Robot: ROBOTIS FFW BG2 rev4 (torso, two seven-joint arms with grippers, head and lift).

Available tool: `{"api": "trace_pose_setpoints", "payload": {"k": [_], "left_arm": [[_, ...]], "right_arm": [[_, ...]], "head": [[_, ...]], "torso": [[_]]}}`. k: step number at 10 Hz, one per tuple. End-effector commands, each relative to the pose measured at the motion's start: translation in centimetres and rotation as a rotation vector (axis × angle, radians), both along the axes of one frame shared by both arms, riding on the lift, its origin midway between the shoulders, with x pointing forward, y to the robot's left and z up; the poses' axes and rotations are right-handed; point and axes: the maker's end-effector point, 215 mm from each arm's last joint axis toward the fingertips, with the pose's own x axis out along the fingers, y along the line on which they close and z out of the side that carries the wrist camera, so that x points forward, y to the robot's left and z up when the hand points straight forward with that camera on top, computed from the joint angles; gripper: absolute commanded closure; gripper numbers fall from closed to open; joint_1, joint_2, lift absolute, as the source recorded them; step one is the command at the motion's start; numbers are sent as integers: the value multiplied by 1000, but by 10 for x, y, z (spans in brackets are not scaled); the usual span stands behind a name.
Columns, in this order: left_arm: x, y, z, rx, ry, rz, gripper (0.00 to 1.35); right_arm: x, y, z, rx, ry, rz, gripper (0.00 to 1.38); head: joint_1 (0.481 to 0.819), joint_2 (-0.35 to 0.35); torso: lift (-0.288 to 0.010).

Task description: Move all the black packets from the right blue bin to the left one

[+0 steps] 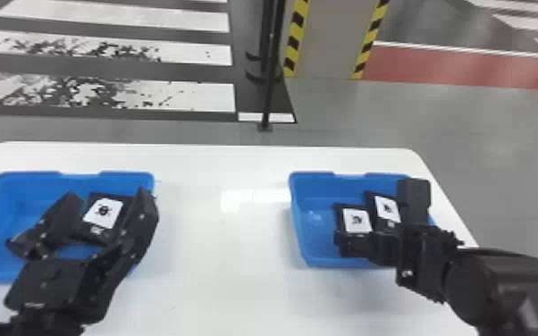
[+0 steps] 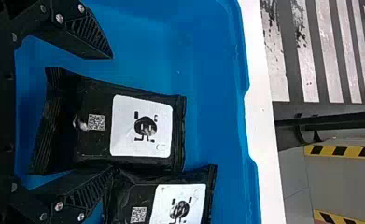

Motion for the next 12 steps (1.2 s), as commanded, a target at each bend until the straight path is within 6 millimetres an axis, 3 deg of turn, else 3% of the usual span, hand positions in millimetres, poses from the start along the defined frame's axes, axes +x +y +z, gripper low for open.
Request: {"api": "trace_pose_setpoints", "payload": {"k": [1,2,5,6,10,12], "left_arm": [[0,0,0,-1,0,0,124],[0,0,0,0,-1,-1,125],[0,0,-2,-7,3,0,125],[0,1,-3,-7,4,3,125],[0,1,-1,-12,-8,5,125],[0,0,4,-15,-21,4,125]], "right_arm": [[0,1,-6,14,14,-2,214],[-1,3,-11,27,25,-3,314],[0,8,-11,39,25,3,1047],[3,10,-7,39,12,6,1141],[14,40,19,134,-102,44,1141],[42,46,84,221,-425,95,1141]], "head": [[695,-159],[695,-158],[695,-155],[695,-151],[695,-121],[695,-101]], "torso": [[-140],[-140],[-140],[-140],[-140],[-140]]}}
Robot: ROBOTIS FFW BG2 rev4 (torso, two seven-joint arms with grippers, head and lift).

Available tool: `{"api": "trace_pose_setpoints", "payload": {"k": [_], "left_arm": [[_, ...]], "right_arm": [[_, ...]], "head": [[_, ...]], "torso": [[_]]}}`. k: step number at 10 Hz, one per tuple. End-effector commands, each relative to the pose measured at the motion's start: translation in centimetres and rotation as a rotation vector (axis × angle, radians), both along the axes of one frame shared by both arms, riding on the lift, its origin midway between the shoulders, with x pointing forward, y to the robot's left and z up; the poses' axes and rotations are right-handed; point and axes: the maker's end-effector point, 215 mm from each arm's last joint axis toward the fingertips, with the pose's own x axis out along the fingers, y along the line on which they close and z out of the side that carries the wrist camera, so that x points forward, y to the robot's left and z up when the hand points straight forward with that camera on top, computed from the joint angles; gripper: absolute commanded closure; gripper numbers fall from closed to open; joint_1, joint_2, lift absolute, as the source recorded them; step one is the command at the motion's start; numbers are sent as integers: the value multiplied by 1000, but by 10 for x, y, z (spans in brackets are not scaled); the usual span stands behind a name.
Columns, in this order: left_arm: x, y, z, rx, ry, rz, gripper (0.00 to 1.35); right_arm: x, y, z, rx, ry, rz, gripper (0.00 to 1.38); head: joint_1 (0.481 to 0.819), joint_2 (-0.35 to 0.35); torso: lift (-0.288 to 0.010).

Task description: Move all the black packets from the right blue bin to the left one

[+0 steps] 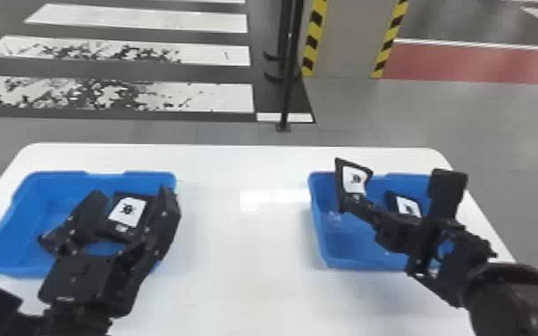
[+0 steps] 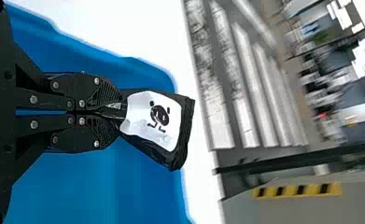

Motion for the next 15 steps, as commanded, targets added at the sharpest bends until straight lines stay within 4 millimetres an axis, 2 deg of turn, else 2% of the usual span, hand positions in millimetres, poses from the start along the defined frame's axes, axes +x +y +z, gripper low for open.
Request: {"api": "trace_pose_setpoints", "payload": {"k": [1,2,3,5,7,11,12,14,15], "left_arm": [[2,-5,1,-3,-4,-10,125],[3,-11,5,-7,-13,-21,119],[3,-18,7,-18,-16,-38,117],[6,-39,9,-57,-8,-96,125],[11,-59,7,-61,11,-175,125],[11,-63,3,-55,22,-185,125],[12,-61,2,-56,18,-180,125],[13,-56,3,-46,4,-159,171],[13,-53,1,-50,10,-146,519]], "right_arm": [[14,4,43,88,-198,38,1141],[11,35,73,141,-272,125,1141],[-3,82,94,219,-308,223,1141],[-44,175,110,379,-292,412,1141],[-76,233,118,457,-261,531,1141],[-126,299,122,553,-196,683,1141],[-136,309,121,565,-182,709,1141],[-143,314,119,577,-169,721,1141],[-143,314,119,577,-169,721,1141]], "head": [[695,-89],[695,-79],[695,-65],[695,-8],[695,81],[695,176],[695,202],[695,238],[695,253]], "torso": [[-140],[-140],[-140],[-140],[-140],[-140],[-140],[-140],[-140]]}}
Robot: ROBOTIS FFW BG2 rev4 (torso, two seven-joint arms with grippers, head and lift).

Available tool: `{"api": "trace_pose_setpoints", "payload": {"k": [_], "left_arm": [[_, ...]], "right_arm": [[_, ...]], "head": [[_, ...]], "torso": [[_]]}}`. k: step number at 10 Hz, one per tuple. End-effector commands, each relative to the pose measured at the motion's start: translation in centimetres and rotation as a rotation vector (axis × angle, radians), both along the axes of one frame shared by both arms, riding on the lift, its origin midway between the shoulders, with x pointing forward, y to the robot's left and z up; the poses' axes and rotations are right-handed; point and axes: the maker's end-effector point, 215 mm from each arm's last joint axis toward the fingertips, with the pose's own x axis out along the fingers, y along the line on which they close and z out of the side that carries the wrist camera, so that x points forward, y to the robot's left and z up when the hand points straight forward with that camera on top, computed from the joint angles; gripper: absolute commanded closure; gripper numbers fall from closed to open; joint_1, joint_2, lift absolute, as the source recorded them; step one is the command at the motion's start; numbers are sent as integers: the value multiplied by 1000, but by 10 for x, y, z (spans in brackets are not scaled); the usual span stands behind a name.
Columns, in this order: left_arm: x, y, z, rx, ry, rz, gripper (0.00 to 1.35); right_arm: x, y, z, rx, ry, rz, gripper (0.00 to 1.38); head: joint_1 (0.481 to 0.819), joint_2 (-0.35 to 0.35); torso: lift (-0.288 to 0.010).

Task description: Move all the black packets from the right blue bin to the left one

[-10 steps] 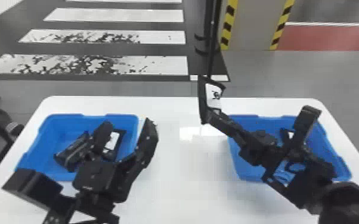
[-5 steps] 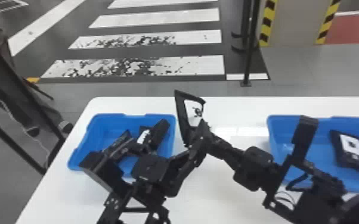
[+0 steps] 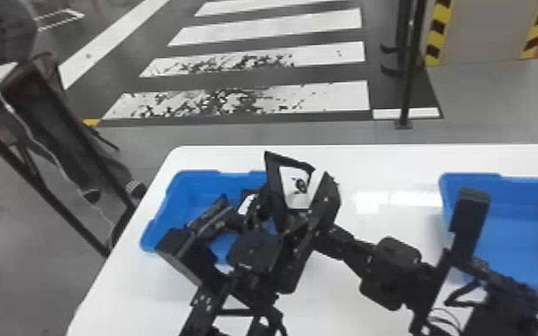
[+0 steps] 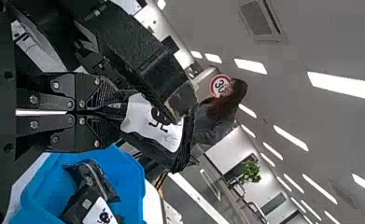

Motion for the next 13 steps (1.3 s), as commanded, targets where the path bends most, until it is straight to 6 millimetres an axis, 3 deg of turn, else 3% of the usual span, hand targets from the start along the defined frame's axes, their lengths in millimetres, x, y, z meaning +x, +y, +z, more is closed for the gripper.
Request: {"api": "trace_pose_setpoints", "payload": {"k": [1,2,3,4,5,6,8,9,10,13], "left_arm": [[-1,8,2,-11,-5,33,837],[-3,14,9,0,-33,66,904],[-4,17,14,9,-51,83,1108],[-5,20,16,6,-57,103,1216],[-7,22,21,31,-83,116,1216],[-7,20,24,43,-94,115,1216],[-8,24,26,42,-101,125,1216],[-7,25,29,54,-112,129,1216],[-3,35,30,114,-129,163,1216],[46,93,-12,290,-140,314,1216]], "right_arm": [[-2,1,-1,0,2,6,1141],[-2,1,-2,0,5,5,1141],[-2,1,-2,-1,4,5,1141],[-2,1,-2,-1,4,5,1141],[-1,1,-3,6,12,4,1141],[4,-3,-2,31,19,-15,1036],[15,-11,1,87,22,-55,153],[16,-12,1,93,19,-58,-2],[18,-15,0,114,29,-65,93],[33,-34,-6,236,112,-133,176]], "head": [[695,261],[695,272],[695,277],[695,287],[695,292],[695,295],[695,285],[695,282],[695,277],[695,295]], "torso": [[-140],[-140],[-140],[-140],[-140],[-140],[-140],[-140],[-140],[-140]]}}
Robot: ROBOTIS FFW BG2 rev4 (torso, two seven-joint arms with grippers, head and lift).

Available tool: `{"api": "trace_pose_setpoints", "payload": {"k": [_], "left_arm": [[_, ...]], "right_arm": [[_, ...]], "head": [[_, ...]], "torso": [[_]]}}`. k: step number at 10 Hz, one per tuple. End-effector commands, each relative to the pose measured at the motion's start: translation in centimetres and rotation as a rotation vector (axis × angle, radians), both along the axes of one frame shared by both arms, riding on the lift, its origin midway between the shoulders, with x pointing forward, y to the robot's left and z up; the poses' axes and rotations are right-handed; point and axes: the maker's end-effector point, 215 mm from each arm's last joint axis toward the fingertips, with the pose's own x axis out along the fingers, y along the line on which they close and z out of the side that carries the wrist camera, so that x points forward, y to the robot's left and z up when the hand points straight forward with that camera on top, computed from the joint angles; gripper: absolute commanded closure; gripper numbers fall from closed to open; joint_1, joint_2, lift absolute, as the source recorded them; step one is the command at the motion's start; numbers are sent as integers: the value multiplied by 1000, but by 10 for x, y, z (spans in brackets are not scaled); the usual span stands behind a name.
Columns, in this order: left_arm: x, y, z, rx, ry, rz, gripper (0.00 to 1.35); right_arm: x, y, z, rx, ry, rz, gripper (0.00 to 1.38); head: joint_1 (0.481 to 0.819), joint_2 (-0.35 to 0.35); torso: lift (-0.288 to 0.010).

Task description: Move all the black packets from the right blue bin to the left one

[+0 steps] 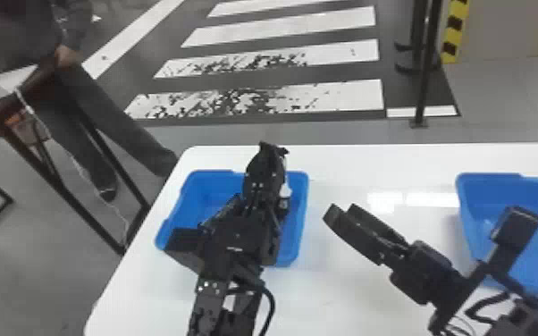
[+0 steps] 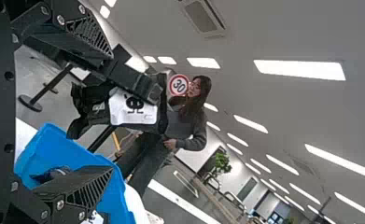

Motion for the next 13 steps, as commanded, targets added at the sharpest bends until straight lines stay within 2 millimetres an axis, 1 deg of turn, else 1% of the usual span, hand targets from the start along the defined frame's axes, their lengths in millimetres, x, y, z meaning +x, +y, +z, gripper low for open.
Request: {"api": "trace_pose_setpoints", "payload": {"k": [1,2,3,4,5,6,7,8,9,10,11,12,13], "left_arm": [[37,20,-24,131,5,58,1216],[68,31,-50,230,34,85,1214],[86,54,-87,266,109,133,1082],[87,76,-118,268,205,164,486],[79,83,-121,280,200,154,-2],[70,82,-102,274,128,138,-2],[53,79,-75,244,62,132,38],[31,75,-36,223,1,133,55],[8,61,-1,166,-43,108,85],[-14,45,22,99,-43,70,85],[-34,31,37,48,-23,34,91],[-51,17,41,-24,11,-7,87],[-64,0,34,-107,61,-54,87]], "right_arm": [[4,-6,-1,19,13,-19,179],[4,-6,0,23,14,-19,180],[4,-6,1,25,14,-18,180],[5,-9,1,26,12,-23,182],[8,-20,1,28,7,-44,182],[13,-31,-1,29,13,-69,183],[17,-39,0,28,9,-84,183],[21,-46,3,7,-16,-102,183],[32,-62,4,-52,-63,-149,183],[43,-87,12,-141,-122,-234,183],[53,-117,19,-284,-165,-330,183],[68,-151,19,-407,-190,-419,179],[79,-181,0,-549,-135,-467,177]], "head": [[695,299],[695,306],[695,306],[695,309],[695,323],[695,336],[695,333],[695,325],[695,323],[695,311],[695,276],[695,231],[695,199]], "torso": [[-140],[-140],[-140],[-140],[-140],[-140],[-140],[-140],[-140],[-140],[-140],[-140],[-140]]}}
